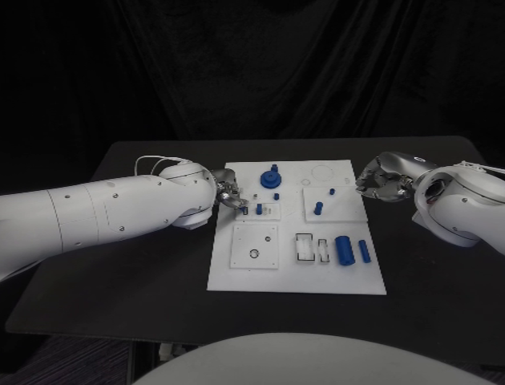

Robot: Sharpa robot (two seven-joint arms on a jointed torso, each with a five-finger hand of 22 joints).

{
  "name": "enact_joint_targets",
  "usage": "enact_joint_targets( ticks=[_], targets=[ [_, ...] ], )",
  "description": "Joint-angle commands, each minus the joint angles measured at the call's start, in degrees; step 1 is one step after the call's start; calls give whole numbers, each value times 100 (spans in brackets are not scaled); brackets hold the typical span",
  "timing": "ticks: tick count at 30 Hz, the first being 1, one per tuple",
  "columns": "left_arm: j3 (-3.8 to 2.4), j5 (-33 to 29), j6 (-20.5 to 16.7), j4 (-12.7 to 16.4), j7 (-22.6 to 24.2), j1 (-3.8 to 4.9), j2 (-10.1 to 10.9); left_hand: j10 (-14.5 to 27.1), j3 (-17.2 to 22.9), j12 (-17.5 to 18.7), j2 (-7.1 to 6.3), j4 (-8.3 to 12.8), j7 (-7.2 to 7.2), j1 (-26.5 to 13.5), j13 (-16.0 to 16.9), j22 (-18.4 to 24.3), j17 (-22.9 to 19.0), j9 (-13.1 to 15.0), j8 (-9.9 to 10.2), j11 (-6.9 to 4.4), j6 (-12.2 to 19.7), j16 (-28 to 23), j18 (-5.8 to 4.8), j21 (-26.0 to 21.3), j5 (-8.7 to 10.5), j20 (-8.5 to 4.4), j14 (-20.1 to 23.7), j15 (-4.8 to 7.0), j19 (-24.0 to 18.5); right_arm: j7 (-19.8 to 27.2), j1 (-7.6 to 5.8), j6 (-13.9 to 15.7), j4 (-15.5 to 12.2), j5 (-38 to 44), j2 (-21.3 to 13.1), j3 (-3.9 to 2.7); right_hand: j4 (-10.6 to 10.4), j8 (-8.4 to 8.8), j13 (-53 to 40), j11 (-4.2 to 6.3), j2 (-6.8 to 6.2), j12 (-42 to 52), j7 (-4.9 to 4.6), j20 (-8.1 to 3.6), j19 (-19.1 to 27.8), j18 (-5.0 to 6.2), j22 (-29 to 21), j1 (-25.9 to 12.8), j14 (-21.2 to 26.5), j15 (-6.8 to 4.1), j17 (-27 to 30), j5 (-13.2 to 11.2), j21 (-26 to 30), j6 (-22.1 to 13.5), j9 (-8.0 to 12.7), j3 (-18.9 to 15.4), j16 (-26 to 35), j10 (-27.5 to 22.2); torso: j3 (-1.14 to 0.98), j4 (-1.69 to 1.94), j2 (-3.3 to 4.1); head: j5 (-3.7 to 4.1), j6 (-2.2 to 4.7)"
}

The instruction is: Assemble the parts on the task board

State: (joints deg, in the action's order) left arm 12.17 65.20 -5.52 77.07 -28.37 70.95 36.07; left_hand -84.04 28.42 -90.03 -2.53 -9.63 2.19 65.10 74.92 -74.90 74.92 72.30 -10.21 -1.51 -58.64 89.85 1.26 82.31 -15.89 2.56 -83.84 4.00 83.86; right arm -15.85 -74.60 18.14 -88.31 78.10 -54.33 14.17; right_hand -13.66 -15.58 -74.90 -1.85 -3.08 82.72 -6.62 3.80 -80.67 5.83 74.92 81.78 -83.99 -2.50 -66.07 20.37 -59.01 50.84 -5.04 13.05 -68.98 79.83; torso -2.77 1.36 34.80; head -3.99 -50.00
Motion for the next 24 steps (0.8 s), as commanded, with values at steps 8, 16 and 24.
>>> enact_joint_targets(
  ticks=[8, 16, 24],
  targets=[
    [-6, -11, -62, 37, 15, -53, -18, -596, 23, 3, -1, -40, -7, -74, 1508, -1253, 1508, 11, -19, -18, 24, 15, 67, -4, 28, -37, -616, 31, 158, -80, 11, -44, -4, -20, -9, -3, 1, -29, -230, -4, 6, -24, -15, -12, 30, 53, 180, 0, -62, 13, 6, 22, 28, 41, 5, 30, 31, -24, -2, 5, 0, -11, 0],
    [-6, -11, -9, 71, 13, -71, -11, -596, 24, 3, 7, -50, -5, -90, 1508, -1252, 1508, 13, -21, -17, 22, 15, 68, -6, 30, -37, -616, 30, 156, -85, 11, -66, 12, -77, -4, -3, 0, -30, -223, -5, 5, -29, -16, -13, 34, 55, 174, -2, -60, 13, 11, 23, 44, 42, 7, 32, 36, -30, -4, 1, -1, -30, 0],
    [-6, -11, 85, 34, 18, -88, -32, -596, 22, 3, 17, -72, 1, -129, 1508, -1245, 1508, 15, -19, -12, 32, 15, 73, -28, 26, -36, -616, 28, 144, -90, 11, -81, 15, -116, -6, -2, 0, -30, -223, -5, 5, -29, -16, -13, 34, 55, 174, -2, -60, 13, 11, 23, 44, 42, 7, 32, 36, -30, -7, 3, -2, -27, 0]
  ],
)
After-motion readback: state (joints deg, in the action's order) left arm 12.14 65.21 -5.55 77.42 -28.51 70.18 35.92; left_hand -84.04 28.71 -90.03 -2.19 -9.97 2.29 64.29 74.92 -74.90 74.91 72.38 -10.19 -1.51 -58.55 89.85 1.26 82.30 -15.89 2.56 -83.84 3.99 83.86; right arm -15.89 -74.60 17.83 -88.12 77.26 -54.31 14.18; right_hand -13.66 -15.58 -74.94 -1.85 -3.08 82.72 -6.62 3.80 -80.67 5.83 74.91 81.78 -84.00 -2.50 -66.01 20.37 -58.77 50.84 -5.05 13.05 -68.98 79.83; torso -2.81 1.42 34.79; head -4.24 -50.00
